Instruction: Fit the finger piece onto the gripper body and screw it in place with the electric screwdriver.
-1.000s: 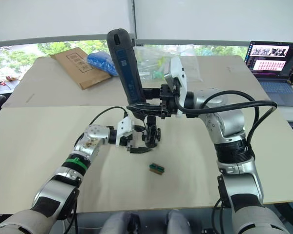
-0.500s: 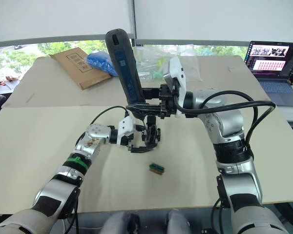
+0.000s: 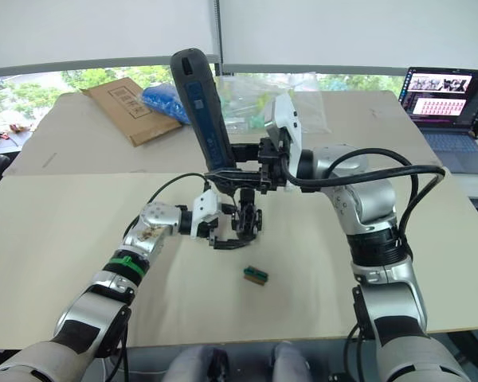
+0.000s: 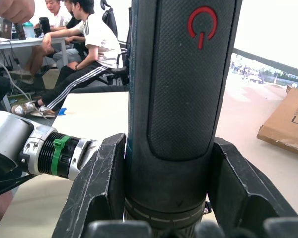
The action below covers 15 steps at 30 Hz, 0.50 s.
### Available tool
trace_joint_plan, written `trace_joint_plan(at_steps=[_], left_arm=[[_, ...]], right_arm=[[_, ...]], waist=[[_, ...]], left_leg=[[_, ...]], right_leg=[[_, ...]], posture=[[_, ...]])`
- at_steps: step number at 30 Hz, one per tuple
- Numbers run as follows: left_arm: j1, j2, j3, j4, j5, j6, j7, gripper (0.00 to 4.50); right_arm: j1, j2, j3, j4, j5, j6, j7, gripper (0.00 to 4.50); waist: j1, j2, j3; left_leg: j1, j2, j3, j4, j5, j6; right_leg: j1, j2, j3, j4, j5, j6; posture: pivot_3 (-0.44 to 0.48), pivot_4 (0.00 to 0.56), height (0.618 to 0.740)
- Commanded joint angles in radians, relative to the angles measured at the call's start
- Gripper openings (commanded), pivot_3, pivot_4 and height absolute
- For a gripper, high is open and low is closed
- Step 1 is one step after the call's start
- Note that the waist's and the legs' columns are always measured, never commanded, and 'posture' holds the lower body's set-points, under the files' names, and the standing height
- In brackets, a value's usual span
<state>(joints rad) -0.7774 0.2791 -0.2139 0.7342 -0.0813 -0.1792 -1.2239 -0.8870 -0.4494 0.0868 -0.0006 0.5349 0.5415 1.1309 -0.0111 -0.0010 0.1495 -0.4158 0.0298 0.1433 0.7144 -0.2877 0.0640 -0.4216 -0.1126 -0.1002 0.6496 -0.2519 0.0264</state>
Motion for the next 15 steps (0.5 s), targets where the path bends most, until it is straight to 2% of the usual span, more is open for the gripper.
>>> trace_joint_plan(at_steps=[1, 15], left_arm=[[-0.007, -0.003, 0.010, -0.019, -0.005, -0.029, 0.005, 4.50], [-0.010, -0.019, 0.010, 0.010, -0.001, -0.038, 0.020, 4.50]], right_arm=[[-0.025, 0.001, -0.012, -0.007, 0.003, -0.021, 0.005, 1.88], [0.048, 0.003, -0.051, -0.040, 0.014, -0.036, -0.033, 1.88]], waist=[[0.000, 0.000, 0.000], [0.001, 0.000, 0.000]], left_leg=[[0.000, 0.000, 0.000, 0.000, 0.000, 0.000], [0.000, 0.000, 0.000, 0.000, 0.000, 0.000]], right_leg=[[0.000, 0.000, 0.000, 0.000, 0.000, 0.000], [0.000, 0.000, 0.000, 0.000, 0.000, 0.000]], posture=[[0.000, 0.150, 0.740], [0.000, 0.150, 0.740]])
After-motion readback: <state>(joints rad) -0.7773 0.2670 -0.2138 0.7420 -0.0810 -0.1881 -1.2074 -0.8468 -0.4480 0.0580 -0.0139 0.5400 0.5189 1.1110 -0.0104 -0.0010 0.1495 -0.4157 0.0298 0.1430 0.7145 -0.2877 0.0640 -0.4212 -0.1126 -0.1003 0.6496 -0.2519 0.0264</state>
